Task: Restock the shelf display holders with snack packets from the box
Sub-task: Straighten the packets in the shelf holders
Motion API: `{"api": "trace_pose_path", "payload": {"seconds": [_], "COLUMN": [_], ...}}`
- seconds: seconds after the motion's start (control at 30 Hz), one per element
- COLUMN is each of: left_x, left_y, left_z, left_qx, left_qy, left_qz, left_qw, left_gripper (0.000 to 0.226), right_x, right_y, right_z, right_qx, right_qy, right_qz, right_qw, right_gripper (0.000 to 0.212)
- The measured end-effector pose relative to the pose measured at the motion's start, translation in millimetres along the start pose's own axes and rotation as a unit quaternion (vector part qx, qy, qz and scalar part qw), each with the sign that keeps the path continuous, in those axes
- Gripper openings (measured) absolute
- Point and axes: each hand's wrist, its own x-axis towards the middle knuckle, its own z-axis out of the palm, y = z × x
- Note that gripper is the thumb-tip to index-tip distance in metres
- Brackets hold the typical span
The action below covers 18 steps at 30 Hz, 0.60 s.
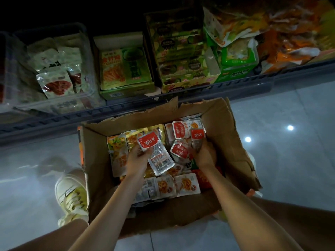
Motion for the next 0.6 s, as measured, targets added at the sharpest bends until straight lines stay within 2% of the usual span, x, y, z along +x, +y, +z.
{"api": "trace_pose_path", "payload": {"seconds": [0.03, 0.17, 0.23, 0.3, 0.37, 0.43, 0.5, 0.6], "left_x": [1.3, 0.5, -2.0, -3.8, -6.7, -11.2, -17.2, -27.0], "left_y": [-1.9, -5.1, -4.3, -4.1, -4.2, -3.1, -2.4, -1.4], "left_z": [-2.3, -9.6, -12.7, -15.5, -18.7, -20.1, -19.9, -18.8], "left_qx": [-0.003, -0.016, -0.022, -0.028, -0.037, -0.047, -0.071, -0.113], "left_qy": [-0.002, -0.014, -0.016, -0.022, -0.029, -0.037, -0.045, -0.057], "left_qz": [-0.006, -0.014, -0.017, -0.022, -0.023, -0.025, -0.038, -0.058], "left_qw": [1.0, 1.0, 0.999, 0.999, 0.999, 0.998, 0.996, 0.99], "left_gripper": [0.012, 0.013, 0.012, 0.013, 0.014, 0.014, 0.014, 0.014], "right_x": [1.8, -3.6, -16.6, -36.3, -57.5, -76.9, -91.1, -104.6], "right_y": [1.4, -11.1, -26.2, -42.0, -59.6, -76.7, -87.0, -94.8], "right_z": [7.2, 4.5, -12.8, -32.9, -48.5, -57.2, -57.5, -46.9], "right_qx": [-0.016, -0.096, -0.037, 0.087, 0.273, 0.417, 0.439, 0.425], "right_qy": [0.01, 0.042, 0.07, 0.105, 0.039, -0.086, -0.173, -0.191], "right_qz": [-0.019, -0.031, -0.043, -0.067, -0.034, 0.05, 0.093, 0.106], "right_qw": [1.0, 0.994, 0.996, 0.988, 0.961, 0.904, 0.877, 0.879], "right_gripper": [0.051, 0.026, 0.031, 0.027, 0.021, 0.012, 0.005, 0.008]}}
